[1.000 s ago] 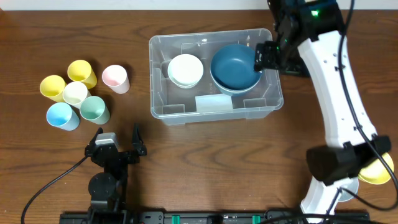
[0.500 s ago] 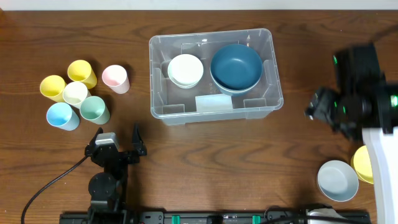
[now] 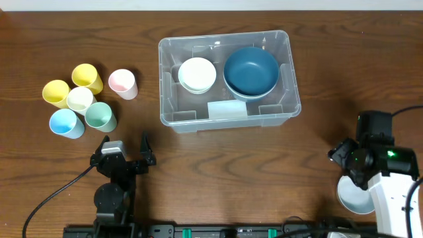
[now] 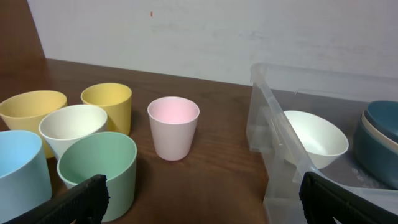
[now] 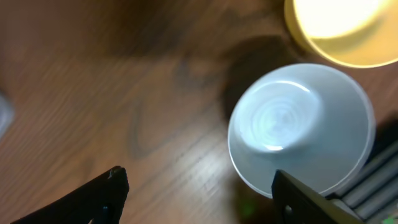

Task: Pack container
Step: 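Grasp the second white bowl rim with the right gripper and lift, then lower the second white bowl into the bin onto the first white bowl, then move the right gripper to the yellow bowl and grasp its rim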

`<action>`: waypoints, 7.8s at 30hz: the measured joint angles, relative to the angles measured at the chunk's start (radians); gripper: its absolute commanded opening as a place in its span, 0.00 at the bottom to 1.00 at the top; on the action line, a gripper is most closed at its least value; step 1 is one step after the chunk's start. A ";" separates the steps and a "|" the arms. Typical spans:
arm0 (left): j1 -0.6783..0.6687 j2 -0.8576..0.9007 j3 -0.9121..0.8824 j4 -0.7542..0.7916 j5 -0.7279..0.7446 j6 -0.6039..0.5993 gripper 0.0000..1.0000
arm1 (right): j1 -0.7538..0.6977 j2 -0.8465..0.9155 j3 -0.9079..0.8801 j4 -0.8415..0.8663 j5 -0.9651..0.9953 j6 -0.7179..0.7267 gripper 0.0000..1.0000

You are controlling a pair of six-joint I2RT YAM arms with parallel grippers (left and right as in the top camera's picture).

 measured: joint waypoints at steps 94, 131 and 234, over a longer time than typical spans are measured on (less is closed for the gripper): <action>0.000 0.000 0.000 0.000 0.000 0.000 0.98 | 0.520 0.700 1.075 -0.058 -0.311 -0.468 0.01; 0.000 0.000 0.000 0.000 0.000 0.000 0.98 | 0.887 1.290 1.296 0.272 -0.105 -0.833 0.34; 0.000 0.000 0.000 0.000 0.000 0.000 0.98 | -0.508 0.409 0.294 -0.019 -0.192 -0.424 0.84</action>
